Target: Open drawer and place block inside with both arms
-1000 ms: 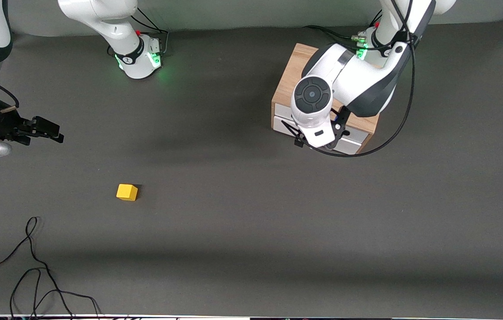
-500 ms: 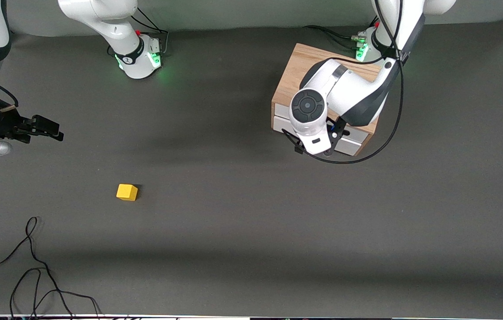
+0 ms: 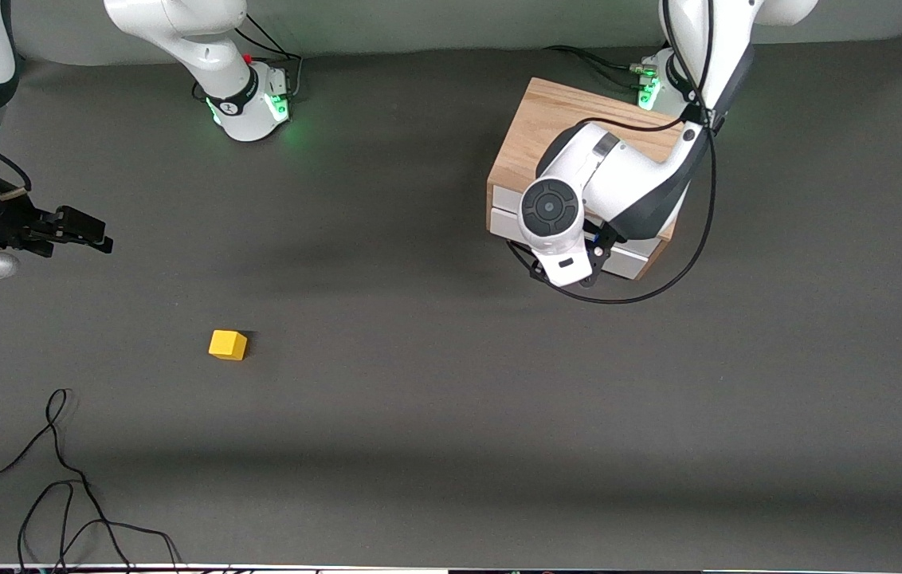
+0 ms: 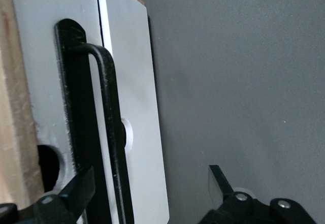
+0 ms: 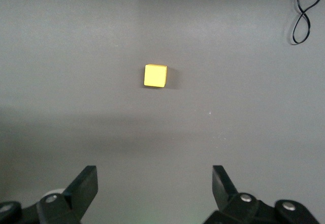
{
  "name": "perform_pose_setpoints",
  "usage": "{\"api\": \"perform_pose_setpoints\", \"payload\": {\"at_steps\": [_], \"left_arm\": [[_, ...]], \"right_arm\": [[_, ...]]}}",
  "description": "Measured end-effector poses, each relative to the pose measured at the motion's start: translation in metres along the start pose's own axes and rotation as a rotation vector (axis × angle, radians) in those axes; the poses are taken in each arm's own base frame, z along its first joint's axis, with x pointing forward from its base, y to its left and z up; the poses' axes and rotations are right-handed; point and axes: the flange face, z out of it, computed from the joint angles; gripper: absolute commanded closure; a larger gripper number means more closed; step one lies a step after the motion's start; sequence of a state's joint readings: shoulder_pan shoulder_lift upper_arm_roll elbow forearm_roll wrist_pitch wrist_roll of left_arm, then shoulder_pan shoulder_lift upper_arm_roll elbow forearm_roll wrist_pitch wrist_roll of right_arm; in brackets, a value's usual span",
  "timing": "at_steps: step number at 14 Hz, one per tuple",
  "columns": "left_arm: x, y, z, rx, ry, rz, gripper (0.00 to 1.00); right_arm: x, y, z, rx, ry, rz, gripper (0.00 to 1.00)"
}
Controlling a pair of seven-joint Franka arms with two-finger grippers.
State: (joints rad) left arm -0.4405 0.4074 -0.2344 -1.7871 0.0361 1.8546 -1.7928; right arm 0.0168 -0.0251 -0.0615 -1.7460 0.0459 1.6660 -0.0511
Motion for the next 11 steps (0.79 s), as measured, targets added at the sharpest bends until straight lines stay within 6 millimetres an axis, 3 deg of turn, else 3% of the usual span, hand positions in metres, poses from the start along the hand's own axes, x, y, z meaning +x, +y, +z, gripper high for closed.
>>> {"api": "perform_pose_setpoints", "payload": {"at_steps": [11], "left_arm": [[0.012,0.012,0.021,0.012,0.001,0.002,0.00]], "right_arm": [[0.005,-0.002,-0.008,-0.003,0.055,-0.004,0.00]]}}
